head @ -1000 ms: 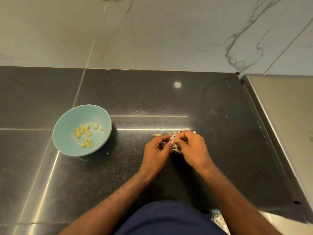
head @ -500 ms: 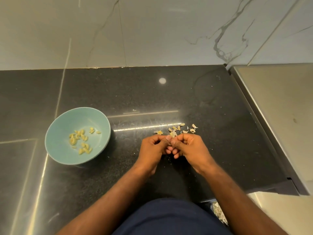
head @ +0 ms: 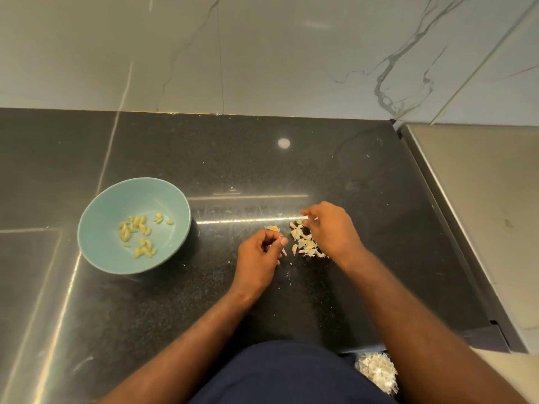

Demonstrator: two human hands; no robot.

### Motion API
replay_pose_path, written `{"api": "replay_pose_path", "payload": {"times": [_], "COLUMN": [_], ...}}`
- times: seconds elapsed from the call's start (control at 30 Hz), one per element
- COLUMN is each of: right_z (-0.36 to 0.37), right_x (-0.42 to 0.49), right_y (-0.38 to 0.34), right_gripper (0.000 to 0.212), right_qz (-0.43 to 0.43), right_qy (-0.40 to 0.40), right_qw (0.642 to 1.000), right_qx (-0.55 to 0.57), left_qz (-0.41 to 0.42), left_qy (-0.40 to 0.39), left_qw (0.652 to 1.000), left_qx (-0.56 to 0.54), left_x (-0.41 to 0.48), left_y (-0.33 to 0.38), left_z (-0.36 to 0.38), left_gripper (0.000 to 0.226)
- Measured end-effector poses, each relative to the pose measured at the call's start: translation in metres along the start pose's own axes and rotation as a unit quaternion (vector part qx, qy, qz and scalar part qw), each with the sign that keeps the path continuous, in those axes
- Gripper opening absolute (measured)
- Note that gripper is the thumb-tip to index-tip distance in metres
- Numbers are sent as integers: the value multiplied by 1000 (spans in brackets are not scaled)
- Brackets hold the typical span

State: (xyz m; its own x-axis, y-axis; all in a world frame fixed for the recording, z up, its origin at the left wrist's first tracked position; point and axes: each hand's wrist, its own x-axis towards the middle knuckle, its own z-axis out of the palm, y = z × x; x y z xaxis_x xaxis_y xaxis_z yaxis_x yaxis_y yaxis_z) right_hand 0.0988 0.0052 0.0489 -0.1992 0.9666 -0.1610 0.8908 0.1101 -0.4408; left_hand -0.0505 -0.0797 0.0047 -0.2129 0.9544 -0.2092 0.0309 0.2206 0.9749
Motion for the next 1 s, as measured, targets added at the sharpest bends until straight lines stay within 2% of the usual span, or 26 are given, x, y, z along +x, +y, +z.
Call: {"api": "replay_pose_path", "payload": {"times": [0.13, 0.33, 0.4, 0.5, 0.57, 0.63, 0.73, 0.9, 1.0], "right_z": [8, 9, 10, 7, 3, 0, 1, 4, 0], "right_x": [11, 12, 9, 6, 8, 10, 9, 11, 9], "right_y": [-5, 1, 7, 15, 18, 15, 5, -1, -2], "right_gripper": [13, 16, 18, 23, 21, 20, 14, 20, 13], "right_qz": [-14, -26, -15, 25, 23, 6, -14, -32, -48], "right_qy": [-36, -47, -28, 45, 47, 8, -40, -35, -2], "right_qw": [997, 997, 999, 997, 998, 1000, 996, 991, 995], "right_qx": [-68, -62, -11, 49, 32, -4, -80, -127, -84], "left_qz": [-17, -17, -14, -10, -5, 6, 34, 28, 39], "left_qy": [-18, -5, -5, -11, -21, -29, -36, -17, -14], "left_qw": [1000, 1000, 1000, 1000, 1000, 1000, 997, 998, 996], "left_qx": [-2, 13, 16, 18, 7, 9, 60, 60, 79], "left_x": [3, 4, 4, 5, 4, 3, 1, -5, -10], "left_y": [-1, -3, -5, -7, -7, -6, -5, -4, -4], "left_z": [-4, -2, -2, -3, -3, -4, -6, -8, -7], "left_gripper": [6, 9, 9, 7, 6, 14, 12, 7, 7]}}
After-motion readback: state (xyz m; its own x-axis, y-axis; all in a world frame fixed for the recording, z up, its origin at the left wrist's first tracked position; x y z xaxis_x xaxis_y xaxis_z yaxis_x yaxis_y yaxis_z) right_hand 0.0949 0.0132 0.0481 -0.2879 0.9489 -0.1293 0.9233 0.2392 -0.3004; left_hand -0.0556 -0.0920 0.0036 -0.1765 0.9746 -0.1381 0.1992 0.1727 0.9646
